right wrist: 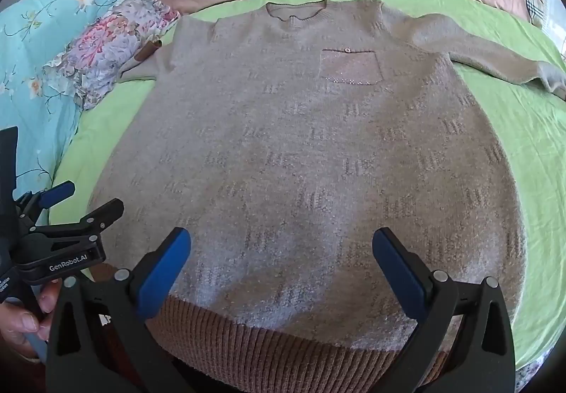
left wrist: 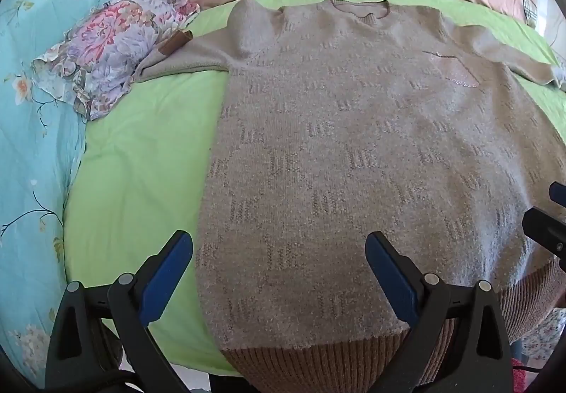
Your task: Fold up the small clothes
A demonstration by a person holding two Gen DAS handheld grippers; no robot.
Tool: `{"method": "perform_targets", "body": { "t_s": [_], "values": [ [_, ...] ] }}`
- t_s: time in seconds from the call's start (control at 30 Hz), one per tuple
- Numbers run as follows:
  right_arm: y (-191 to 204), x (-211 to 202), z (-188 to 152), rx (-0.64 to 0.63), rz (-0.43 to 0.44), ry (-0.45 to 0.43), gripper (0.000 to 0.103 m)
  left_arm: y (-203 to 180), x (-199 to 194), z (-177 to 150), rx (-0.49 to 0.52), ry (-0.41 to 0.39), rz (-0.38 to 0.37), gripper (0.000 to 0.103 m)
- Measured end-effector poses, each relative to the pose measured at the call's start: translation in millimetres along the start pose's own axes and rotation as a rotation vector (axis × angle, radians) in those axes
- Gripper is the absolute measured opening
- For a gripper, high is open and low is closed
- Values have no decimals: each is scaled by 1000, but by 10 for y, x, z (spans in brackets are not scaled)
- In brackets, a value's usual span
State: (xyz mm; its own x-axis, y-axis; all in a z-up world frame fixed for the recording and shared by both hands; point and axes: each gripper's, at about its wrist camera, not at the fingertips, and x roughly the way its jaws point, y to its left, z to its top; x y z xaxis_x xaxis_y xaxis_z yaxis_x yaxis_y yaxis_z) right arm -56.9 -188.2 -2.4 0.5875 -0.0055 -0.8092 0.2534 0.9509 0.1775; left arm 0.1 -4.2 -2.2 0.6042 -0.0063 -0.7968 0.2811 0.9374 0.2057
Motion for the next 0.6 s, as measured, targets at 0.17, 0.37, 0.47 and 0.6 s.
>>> {"method": "perform_targets", "body": {
  "t_s": [0.17, 0.37, 0.47, 0.6],
  "values": [
    [3, -15, 5, -4, 1, -7, 102, 15, -77, 37, -12, -12, -26, 99],
    [-48, -62, 40, 6, 12, -23, 102, -7, -130, 68, -10, -39, -60, 99],
    [-91, -23, 73, 14, 24, -27, 102, -9, -145, 40, -4, -17, -79, 99],
    [-39, -20, 19, 15, 35, -53, 102, 13, -150, 48, -21, 4, -121, 99]
  ]
}}
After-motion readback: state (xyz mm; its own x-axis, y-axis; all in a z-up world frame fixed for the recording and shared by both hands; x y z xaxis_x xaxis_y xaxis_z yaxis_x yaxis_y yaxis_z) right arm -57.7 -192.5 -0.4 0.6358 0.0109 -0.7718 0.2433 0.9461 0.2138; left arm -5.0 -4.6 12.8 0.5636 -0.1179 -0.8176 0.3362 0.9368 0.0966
